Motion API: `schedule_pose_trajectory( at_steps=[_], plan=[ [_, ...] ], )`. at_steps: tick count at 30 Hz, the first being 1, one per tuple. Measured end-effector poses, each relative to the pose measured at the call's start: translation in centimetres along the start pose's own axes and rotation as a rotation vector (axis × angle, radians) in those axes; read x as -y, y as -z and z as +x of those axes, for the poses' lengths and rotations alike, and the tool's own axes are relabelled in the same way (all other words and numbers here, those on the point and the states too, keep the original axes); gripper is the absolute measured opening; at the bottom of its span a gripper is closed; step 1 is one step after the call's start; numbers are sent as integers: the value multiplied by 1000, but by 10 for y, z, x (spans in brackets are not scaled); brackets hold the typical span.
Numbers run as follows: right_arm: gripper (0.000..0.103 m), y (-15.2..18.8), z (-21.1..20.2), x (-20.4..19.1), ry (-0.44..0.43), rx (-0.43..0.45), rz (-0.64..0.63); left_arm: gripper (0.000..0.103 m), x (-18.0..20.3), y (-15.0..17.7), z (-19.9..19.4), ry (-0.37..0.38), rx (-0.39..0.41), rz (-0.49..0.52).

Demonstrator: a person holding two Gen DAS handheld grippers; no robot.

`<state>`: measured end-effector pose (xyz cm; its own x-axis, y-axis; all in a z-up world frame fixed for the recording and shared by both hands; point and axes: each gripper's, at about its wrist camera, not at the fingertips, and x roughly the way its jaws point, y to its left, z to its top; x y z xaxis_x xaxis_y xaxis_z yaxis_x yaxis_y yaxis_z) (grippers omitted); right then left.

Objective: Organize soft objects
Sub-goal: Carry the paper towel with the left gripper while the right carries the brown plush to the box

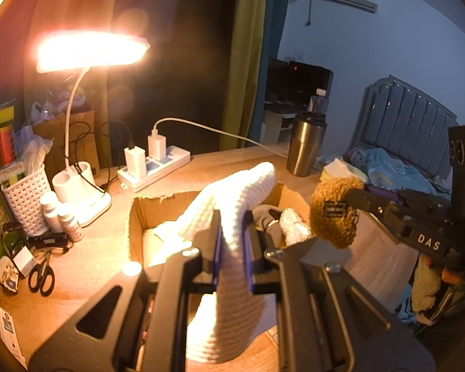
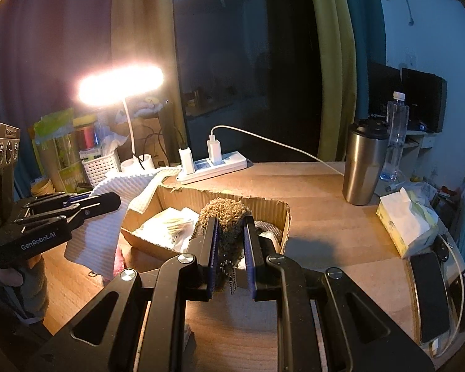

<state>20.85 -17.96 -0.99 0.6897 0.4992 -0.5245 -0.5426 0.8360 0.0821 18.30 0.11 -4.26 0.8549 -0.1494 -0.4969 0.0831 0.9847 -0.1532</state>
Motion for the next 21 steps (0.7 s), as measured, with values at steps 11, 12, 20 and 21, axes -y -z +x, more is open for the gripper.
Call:
schedule_pose_trajectory(
  at_steps=[11,12,20,21],
  plan=[
    [16,-6,13,15,-19,10,20,12,8,-11,18,4,32,16],
    [16,-6,15,17,-23,10,25,12,9,-12,20,6,32,16],
    [16,-6,27,28,-36,4,42,12,9,-17,44,1,12,-4],
    [16,-6,28,30,-36,5,46,12,9,-17,47,2,10,-3]
  ],
)
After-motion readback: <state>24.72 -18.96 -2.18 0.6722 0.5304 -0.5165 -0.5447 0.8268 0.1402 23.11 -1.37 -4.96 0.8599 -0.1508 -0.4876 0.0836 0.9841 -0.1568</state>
